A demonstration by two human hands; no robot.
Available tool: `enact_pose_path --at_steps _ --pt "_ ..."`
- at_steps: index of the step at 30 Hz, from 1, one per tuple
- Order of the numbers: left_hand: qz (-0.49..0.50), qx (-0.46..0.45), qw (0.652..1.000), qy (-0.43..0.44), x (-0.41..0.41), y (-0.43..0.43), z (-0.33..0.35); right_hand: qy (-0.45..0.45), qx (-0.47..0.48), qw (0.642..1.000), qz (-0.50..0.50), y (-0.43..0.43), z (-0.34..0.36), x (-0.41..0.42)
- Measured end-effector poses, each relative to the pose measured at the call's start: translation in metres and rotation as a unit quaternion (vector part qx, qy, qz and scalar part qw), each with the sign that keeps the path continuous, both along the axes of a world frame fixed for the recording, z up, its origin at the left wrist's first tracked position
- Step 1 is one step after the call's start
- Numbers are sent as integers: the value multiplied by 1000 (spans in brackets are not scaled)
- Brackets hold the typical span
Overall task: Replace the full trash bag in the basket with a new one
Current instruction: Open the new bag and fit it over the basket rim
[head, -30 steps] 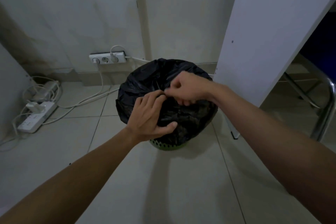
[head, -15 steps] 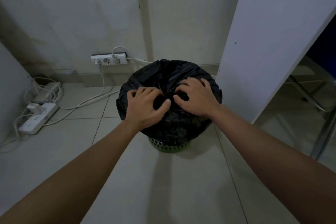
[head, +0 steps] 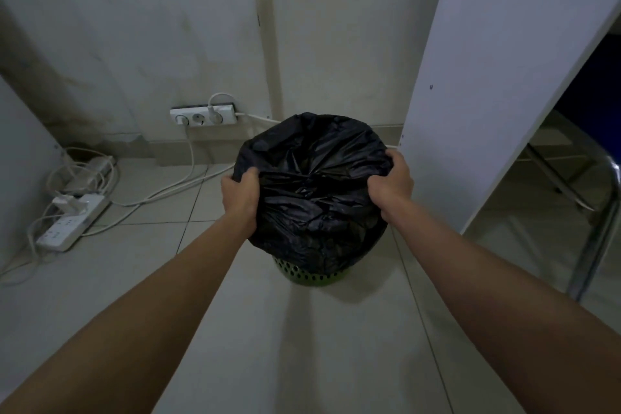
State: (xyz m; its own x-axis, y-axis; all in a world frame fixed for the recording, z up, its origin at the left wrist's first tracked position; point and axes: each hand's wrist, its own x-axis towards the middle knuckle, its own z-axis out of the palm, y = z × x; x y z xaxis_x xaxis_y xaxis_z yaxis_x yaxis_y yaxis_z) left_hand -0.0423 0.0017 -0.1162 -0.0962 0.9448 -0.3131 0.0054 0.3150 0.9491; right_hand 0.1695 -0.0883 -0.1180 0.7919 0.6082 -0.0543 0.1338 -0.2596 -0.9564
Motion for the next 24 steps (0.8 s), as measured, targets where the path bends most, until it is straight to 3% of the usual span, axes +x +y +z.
enact_pose_path --at_steps 6,11,13,15,17,20,22,24 --pt "-50 -48 997 -24 1 20 22 -14 33 999 -28 -12 6 11" --pt "-49 2 999 14 15 17 15 -82 103 991 -34 -16 2 16" --pt "-15 16 997 78 18 16 1 -78 85 993 -30 -16 -6 14" --pt "4 56 987 153 20 12 -9 -131 -19 991 -37 -16 -16 9" --pt "1 100 977 188 22 8 -16 -324 -131 936 -46 -16 -24 3" --pt "-10 145 963 228 24 6 -16 -596 -100 791 89 -6 -27 -1" --pt "-31 177 952 246 24 8 -19 -683 -95 692 213 5 -31 -5" --pt "-57 207 939 268 22 11 -22 -675 -201 642 304 10 -35 -3"
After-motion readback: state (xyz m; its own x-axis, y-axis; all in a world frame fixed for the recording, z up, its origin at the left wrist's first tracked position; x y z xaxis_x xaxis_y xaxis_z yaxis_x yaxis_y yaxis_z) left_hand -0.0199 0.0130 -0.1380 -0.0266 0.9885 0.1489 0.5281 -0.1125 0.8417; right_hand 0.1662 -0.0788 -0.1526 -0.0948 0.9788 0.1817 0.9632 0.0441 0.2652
